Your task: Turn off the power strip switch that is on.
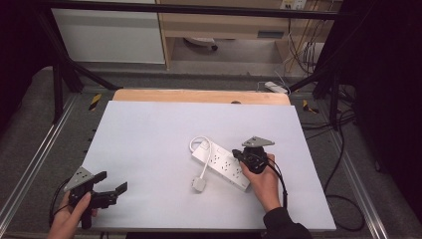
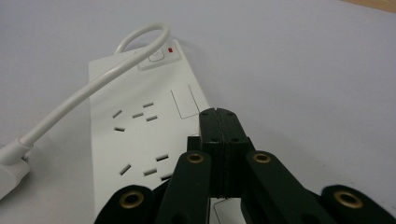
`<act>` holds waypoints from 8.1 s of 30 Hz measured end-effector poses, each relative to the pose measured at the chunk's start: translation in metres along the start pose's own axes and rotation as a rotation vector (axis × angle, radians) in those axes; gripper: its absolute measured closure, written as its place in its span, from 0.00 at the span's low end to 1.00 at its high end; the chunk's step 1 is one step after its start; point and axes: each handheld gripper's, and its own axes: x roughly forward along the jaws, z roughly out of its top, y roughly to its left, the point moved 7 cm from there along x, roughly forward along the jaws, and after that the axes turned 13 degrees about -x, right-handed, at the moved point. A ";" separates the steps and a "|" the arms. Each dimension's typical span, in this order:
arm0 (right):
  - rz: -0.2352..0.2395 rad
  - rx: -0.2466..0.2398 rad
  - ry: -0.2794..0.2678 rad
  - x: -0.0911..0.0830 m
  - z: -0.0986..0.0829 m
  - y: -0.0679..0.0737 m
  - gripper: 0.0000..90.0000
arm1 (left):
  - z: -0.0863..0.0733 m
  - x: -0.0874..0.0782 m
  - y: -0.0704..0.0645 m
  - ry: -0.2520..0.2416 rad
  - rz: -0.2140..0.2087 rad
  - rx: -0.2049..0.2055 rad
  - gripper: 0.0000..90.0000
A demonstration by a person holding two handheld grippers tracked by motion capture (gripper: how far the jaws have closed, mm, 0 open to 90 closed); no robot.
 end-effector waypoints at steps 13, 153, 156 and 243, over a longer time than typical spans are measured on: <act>0.001 0.000 0.024 0.000 -0.004 0.002 1.00 | 0.000 0.000 0.000 -0.001 -0.003 0.001 0.08; -0.012 0.025 -0.040 -0.002 0.005 0.005 0.47 | 0.001 -0.001 -0.001 -0.007 0.000 0.003 0.08; -0.021 0.019 -0.042 -0.002 0.008 0.005 0.36 | 0.001 -0.001 -0.001 -0.007 0.000 0.003 0.08; -0.099 0.036 -0.182 -0.068 0.028 -0.026 0.03 | 0.003 -0.002 0.001 -0.018 -0.002 -0.022 0.07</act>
